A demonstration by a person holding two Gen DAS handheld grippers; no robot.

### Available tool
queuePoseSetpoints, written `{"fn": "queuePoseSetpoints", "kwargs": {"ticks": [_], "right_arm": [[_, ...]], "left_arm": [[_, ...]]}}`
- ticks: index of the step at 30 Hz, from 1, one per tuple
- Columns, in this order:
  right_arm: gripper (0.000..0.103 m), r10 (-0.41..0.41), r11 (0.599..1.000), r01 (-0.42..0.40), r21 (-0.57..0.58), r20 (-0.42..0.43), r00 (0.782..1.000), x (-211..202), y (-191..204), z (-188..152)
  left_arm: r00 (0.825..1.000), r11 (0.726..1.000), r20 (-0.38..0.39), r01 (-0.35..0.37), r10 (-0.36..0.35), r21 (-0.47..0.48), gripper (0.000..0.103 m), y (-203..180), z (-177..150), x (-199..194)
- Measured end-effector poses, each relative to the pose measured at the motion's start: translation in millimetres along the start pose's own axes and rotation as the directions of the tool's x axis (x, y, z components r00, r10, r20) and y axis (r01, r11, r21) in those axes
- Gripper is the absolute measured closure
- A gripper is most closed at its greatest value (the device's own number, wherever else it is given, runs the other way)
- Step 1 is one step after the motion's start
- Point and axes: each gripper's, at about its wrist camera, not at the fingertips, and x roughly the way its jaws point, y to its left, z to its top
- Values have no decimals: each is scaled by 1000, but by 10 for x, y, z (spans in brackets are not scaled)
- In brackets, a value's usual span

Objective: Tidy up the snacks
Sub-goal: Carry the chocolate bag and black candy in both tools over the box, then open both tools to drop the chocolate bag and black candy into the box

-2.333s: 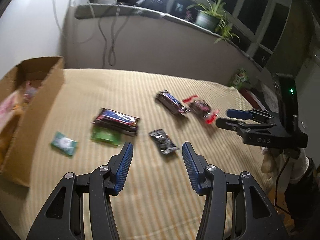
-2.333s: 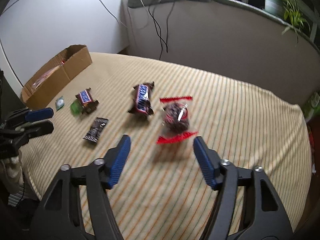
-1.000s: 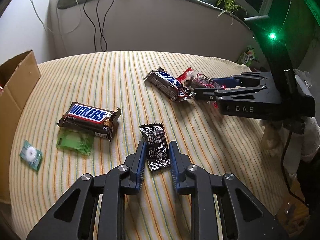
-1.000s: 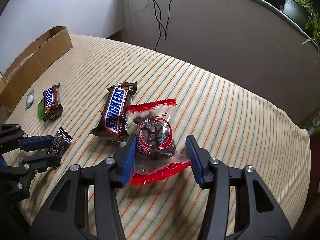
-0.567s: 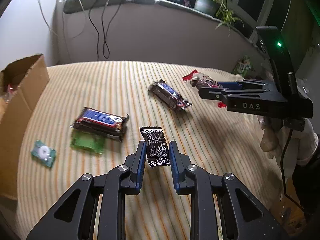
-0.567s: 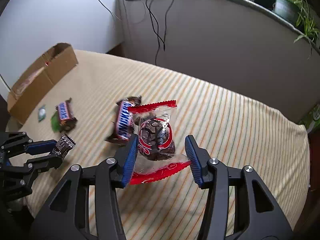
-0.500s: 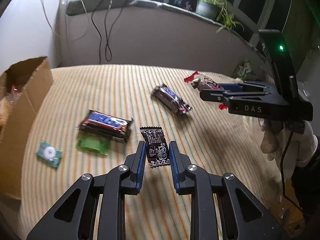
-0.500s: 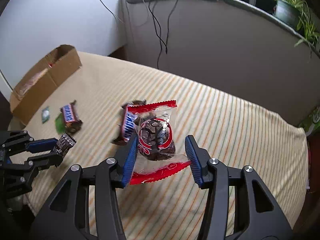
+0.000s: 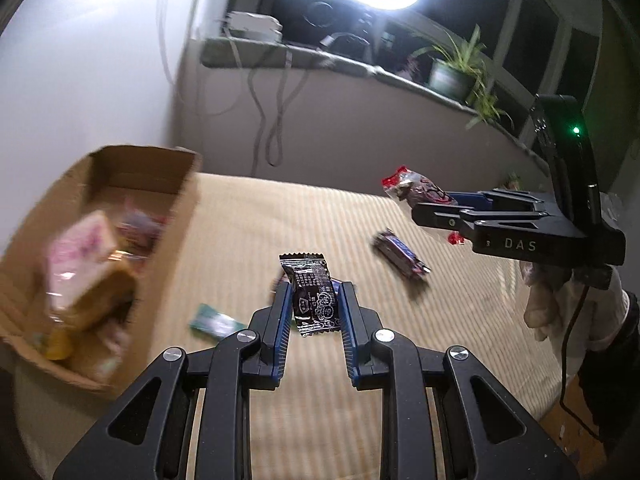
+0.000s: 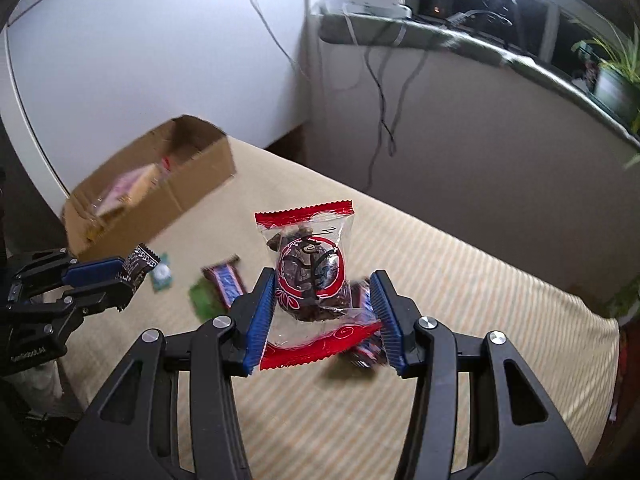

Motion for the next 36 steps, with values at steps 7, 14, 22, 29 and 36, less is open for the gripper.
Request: {"fn": "queuePoseSetpoints", "kwargs": {"ticks": [7, 14, 22, 29, 36], "right_arm": [[53, 53, 997, -52, -49, 24, 998, 145, 370, 368], [53, 103, 990, -100, -99, 22, 994, 416, 770, 714], [53, 133, 979, -130, -156, 9, 991, 732, 1151, 1003], [53, 170, 971, -171, -168, -23, 985, 1040, 1364, 1154], [53, 195, 966, -201, -164, -48, 980, 1280, 1516, 1257]], "left_arm": [[995, 996, 53, -79, 82, -51, 82, 405, 42, -224], [983, 980, 76, -160, 169, -117, 82, 827, 24, -396], [960, 956, 93, -248, 265, -155, 82, 1150, 2, -511], [948, 943, 88, -290, 307, -165, 82, 1327, -22, -501], [946, 938, 74, -300, 316, -175, 82, 1407, -33, -452]]}}
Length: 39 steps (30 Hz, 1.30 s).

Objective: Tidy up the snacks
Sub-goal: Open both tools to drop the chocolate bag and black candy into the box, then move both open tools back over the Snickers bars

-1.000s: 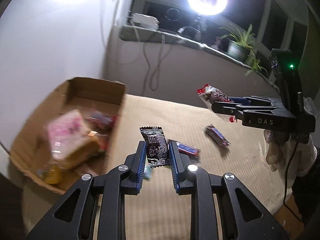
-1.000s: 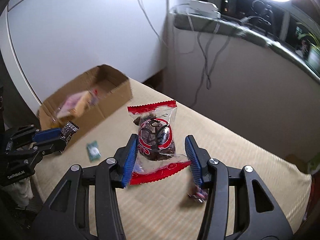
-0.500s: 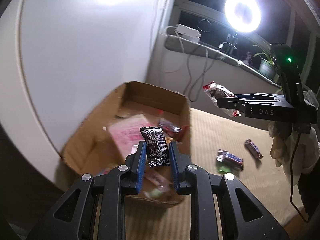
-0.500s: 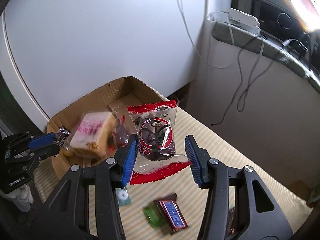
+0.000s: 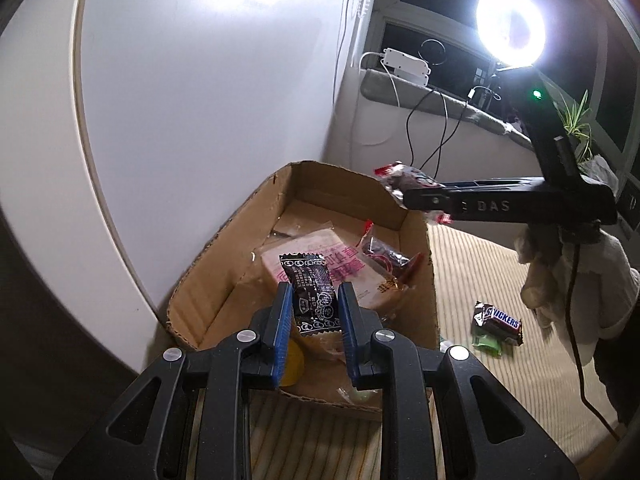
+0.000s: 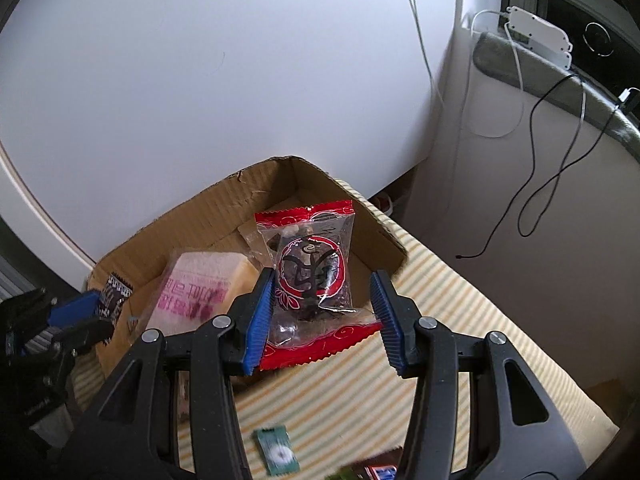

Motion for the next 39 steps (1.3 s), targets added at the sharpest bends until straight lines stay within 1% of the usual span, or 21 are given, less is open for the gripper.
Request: {"fn": "queuePoseSetpoints", "kwargs": {"ticks": [9, 15, 17, 18, 19, 20, 21, 31, 39], "right_arm": [[53, 0, 1000, 1, 8, -28, 1000, 273, -5, 67], [52, 15, 1000, -15, -8, -25, 1000, 313, 33, 73], [52, 19, 1000, -19, -9, -23, 1000, 298, 40, 78], [48, 22, 1000, -23, -7, -22, 1000, 291, 39, 81], [41, 24, 1000, -24, -5, -19, 1000, 280, 38, 84], [38, 25, 1000, -25, -4, -12, 1000, 260, 37, 81], [36, 24, 1000, -24, -5, -5, 1000, 239, 37, 78], [34, 9, 1000, -9, 12, 22, 1000, 25, -51, 14], [34, -13, 1000, 12, 28, 38, 999, -252, -220, -168]], "left_arm": [[1000, 1000, -14, -12, 13, 2, 82, 8, 15, 63], [1000, 1000, -13, -19, 19, -5, 81, 12, 23, 78], [1000, 1000, -11, -21, 21, -5, 81, -2, 29, 83], [1000, 1000, -12, -19, 19, -5, 80, -10, 30, 89], [1000, 1000, -13, -19, 19, -3, 75, -18, 30, 94], [1000, 1000, -11, -20, 20, -2, 69, -25, 29, 94], [1000, 1000, -8, -21, 21, -4, 68, -30, 28, 89], [1000, 1000, -3, -1, 1, 8, 67, -142, 18, 25], [1000, 999, 4, 22, -22, 30, 67, -306, 13, -47]]}}
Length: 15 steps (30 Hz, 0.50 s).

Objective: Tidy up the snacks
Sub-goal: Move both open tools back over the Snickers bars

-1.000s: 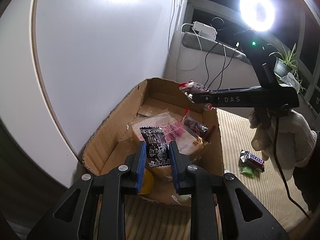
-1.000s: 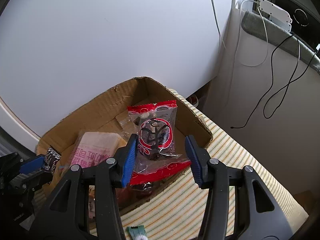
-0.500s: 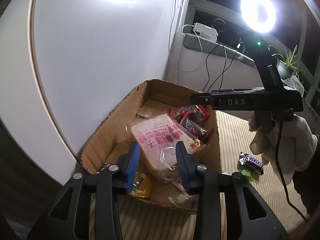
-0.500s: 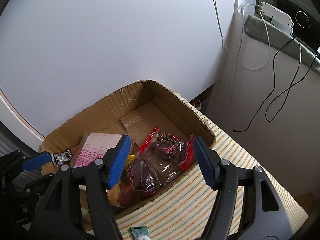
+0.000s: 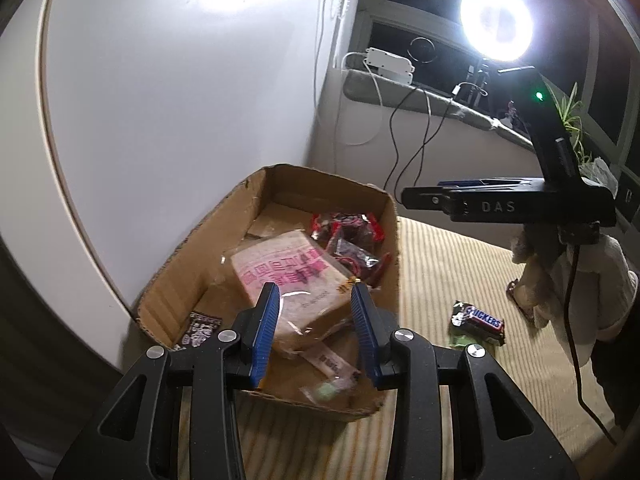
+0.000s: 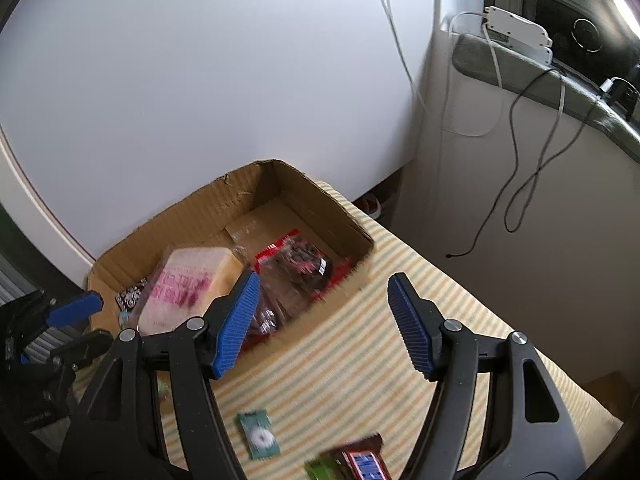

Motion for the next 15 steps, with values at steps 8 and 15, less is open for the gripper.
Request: {"fn": "queuePoseSetpoints", "kwargs": {"ticks": [8, 15], "right_arm": [[34, -31, 999, 31, 36, 6, 1000, -361, -300, -312], [34, -61, 995, 61, 76, 8, 998, -665, -590, -635]], "left_arm": [[999, 999, -4, 39, -39, 28, 67, -244, -32, -26], [996, 995, -24, 82, -81, 53, 67, -491, -75, -15]]}}
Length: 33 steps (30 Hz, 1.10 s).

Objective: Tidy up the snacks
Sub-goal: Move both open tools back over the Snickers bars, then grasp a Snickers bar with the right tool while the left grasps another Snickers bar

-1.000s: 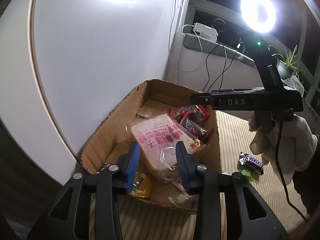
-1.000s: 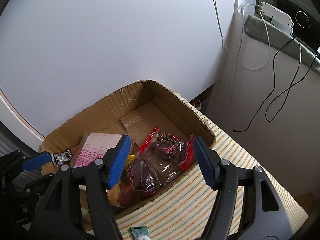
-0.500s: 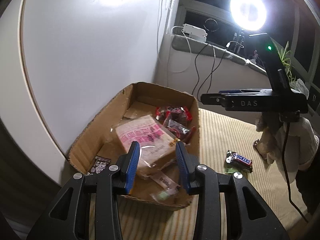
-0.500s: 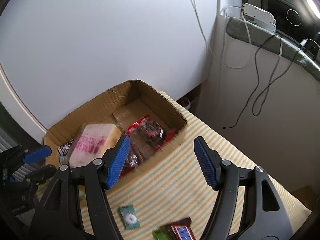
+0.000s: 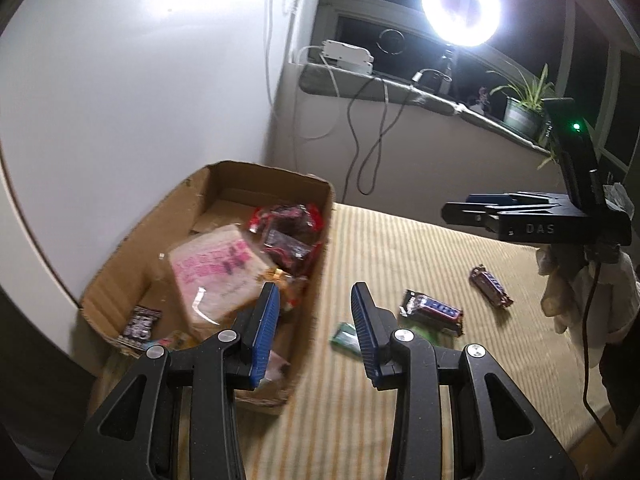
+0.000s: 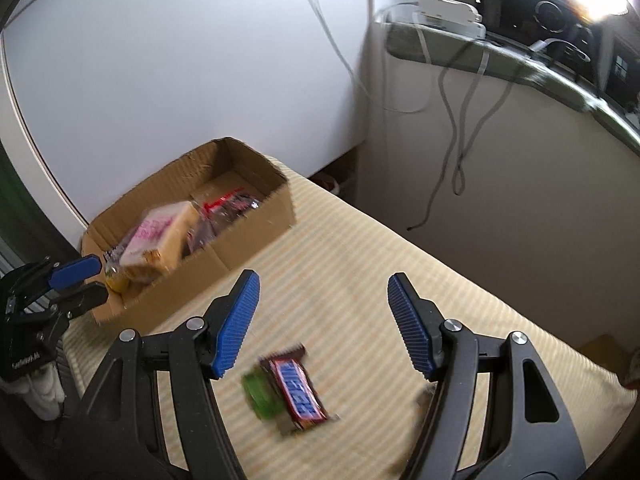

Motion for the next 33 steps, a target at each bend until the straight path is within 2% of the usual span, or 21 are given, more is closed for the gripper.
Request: {"fn": "queuePoseSetpoints", "kwargs": {"ticks": [9, 19, 23, 27, 31, 33], "right_arm": [[34, -40, 997, 41, 69, -11, 999, -329, -505, -371], [34, -89, 990, 97, 106, -81, 993, -265, -825, -752], [34, -88, 988, 100, 121, -104, 991, -212, -898, -868], [34, -84, 986, 100, 135, -118, 990, -177, -963, -947], [34, -71, 985, 91, 149, -131, 989, -123, -1012, -1012], [34, -65, 985, 85, 153, -135, 989, -103, -1013, -1031]], "left_arm": [[996, 998, -63, 60, -58, 31, 67, -340, -150, 113], [984, 988, -128, 138, -127, 76, 67, -768, -224, 328], [971, 981, -166, 182, -170, 61, 67, -864, -229, 452], [946, 970, -219, 245, -240, -5, 67, -902, -196, 656], [933, 966, -253, 258, -255, -22, 67, -958, -189, 806], [934, 970, -265, 242, -240, -26, 61, -983, -185, 877]]}}
